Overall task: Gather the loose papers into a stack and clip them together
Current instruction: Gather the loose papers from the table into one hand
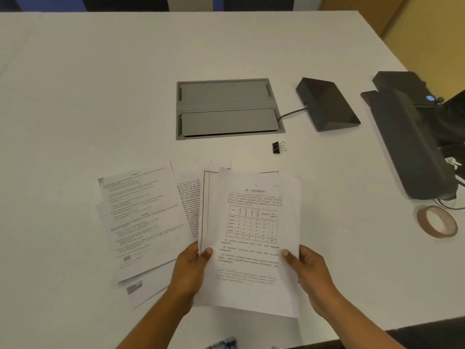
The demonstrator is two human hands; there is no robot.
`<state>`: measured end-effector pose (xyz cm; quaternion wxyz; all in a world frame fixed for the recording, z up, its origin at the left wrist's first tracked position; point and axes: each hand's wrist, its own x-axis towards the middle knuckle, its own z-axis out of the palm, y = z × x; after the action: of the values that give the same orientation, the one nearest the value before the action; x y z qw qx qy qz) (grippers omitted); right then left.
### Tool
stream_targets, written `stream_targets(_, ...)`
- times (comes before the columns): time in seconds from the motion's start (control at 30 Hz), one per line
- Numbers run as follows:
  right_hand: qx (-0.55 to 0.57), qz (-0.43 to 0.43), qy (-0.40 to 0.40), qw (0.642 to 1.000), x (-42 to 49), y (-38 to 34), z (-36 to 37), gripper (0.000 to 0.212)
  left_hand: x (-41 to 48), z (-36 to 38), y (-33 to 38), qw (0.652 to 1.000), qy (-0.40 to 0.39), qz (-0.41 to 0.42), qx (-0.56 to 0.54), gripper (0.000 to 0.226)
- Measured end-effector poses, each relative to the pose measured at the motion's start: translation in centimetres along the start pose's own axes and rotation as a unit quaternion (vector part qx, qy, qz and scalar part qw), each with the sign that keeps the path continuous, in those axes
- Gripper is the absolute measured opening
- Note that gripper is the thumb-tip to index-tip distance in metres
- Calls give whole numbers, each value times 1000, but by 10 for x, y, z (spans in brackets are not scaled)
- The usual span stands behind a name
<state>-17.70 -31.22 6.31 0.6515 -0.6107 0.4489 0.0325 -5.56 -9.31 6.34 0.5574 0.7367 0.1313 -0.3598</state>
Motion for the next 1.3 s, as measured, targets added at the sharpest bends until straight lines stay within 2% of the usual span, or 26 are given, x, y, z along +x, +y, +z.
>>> stream_targets(0.07, -61, -11, 38, 997, 6, 2, 5, 17, -1, -16, -4, 1000, 19, -9, -4, 20)
stream_targets(0.1, -131, -27, 74, 988, 11, 4, 6, 17, -2, -25, -6, 1000, 25, -13, -7, 18)
stream_targets(0.17, -292, -48, 142, 945, 21, 9, 6, 34, -6, -42, -10, 999, 33, -18, -24, 18)
stream_targets(0.2, -330, -49, 156, 930, 26, 13, 7, 45, -7, -49, -13, 999, 35, -19, -29, 19)
stream_targets(0.27, -361, -42, 154, 919, 32, 15, 11, 58, -9, -61, -18, 998, 45, -18, -41, 20)
stream_targets(0.4, -426, -28, 153, 891, 41, 15, 29, 62, -14, -79, -23, 996, 53, -9, -77, 27)
stream_targets(0.67, -371, -28, 170, 912, 45, 15, 36, 73, -13, -101, -27, 989, 102, -18, -108, 23)
stream_targets(0.77, -369, -41, 178, 911, 45, 18, 36, 62, -12, -106, -25, 987, 111, -20, -112, 17)
stream_targets(0.9, -305, -18, 204, 930, 46, 18, 36, 55, -12, -109, -24, 987, 111, -16, -112, 26)
stream_targets(0.97, -282, -2, 211, 936, 44, 16, 34, 43, -11, -111, -24, 987, 116, -15, -113, 27)
stream_targets(1.1, -305, -3, 203, 930, 40, 13, 24, 13, -11, -112, -25, 987, 120, -12, -109, 27)
stream_targets(1.3, -258, -27, 175, 950, 39, 17, 2, 15, -13, -115, -21, 986, 136, -10, -98, 23)
